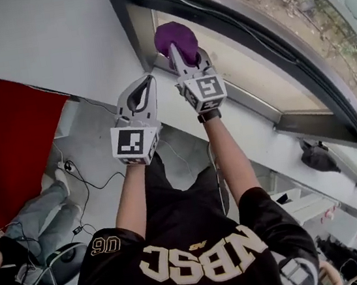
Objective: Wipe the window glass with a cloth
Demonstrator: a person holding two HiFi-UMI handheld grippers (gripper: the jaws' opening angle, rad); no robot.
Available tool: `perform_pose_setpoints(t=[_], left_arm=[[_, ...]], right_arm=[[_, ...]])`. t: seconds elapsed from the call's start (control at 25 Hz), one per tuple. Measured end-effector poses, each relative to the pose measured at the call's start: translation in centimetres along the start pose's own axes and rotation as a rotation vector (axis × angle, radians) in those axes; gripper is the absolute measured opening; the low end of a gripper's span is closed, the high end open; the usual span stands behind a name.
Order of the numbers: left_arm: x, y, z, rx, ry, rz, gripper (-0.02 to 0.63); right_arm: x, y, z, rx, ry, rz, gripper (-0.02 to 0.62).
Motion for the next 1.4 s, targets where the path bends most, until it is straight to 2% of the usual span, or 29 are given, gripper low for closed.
perform_pose_setpoints(t=[0.16,0.24,0.32,0.44,0.56,0.6,0.72,0.76,0.88,1.04,1.12,1.24,1.32,1.4], left_arm=[[-4.7,0.1,0.6,-0.025,-0.006,-0.031,0.018],[-5.8,0.5,0.8,-0.035,-0.01,-0.039,0.018],[-5.9,1.0,1.1,-0.035,-0.003,-0.051,0.019],[-4.2,2.1,2.0,-0.047,0.023,-0.049,0.019],[-0.1,4.5,3.3,-0.081,0.088,-0.065,0.019],[1.7,5.3,3.8,-0.093,0.11,-0.073,0.018],[8.4,7.8,5.7,-0.127,0.173,-0.097,0.018],[10.7,8.5,6.2,-0.135,0.196,-0.108,0.019],[17.4,10.7,7.5,-0.153,0.271,-0.136,0.018],[25.8,14.0,8.5,-0.2,0.384,-0.147,0.018],[29.0,15.1,8.6,-0.212,0.42,-0.156,0.018],[31.7,16.0,8.9,-0.213,0.446,-0.158,0.018],[31.6,15.9,9.1,-0.204,0.445,-0.137,0.018],[29.7,15.0,9.4,-0.186,0.422,-0.105,0.018]], right_arm=[[-0.8,1.3,7.8,0.01,0.022,-0.048,0.035],[-0.1,2.1,9.6,0.014,0.067,-0.027,0.035],[1.8,2.9,9.7,0.026,0.145,0.024,0.035],[5.0,3.2,6.9,0.05,0.268,0.085,0.035],[8.4,3.4,0.6,0.052,0.412,0.095,0.035],[9.8,3.5,-1.9,0.039,0.46,0.056,0.035],[14.7,4.5,-10.8,-0.073,0.586,-0.174,0.035],[16.6,5.0,-14.1,-0.107,0.626,-0.206,0.035],[22.8,6.9,-25.1,-0.167,0.797,-0.164,0.035],[30.7,8.3,-40.4,-0.18,1.08,-0.102,0.035],[33.4,8.4,-45.9,-0.179,1.173,-0.091,0.035],[35.2,8.3,-49.4,-0.168,1.21,-0.065,0.035],[34.4,8.3,-48.2,-0.157,1.153,-0.061,0.035],[31.8,8.3,-44.6,-0.128,1.051,-0.046,0.035]])
Point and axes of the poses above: the fingertips, and each gripper's own axes: z forward along the fingers, x to its right, y out of its underside, the point moved 1 cm from there along -z, backward along the fingers, and after that the axes turned 10 degrees about -z, right-handed, at the moved point
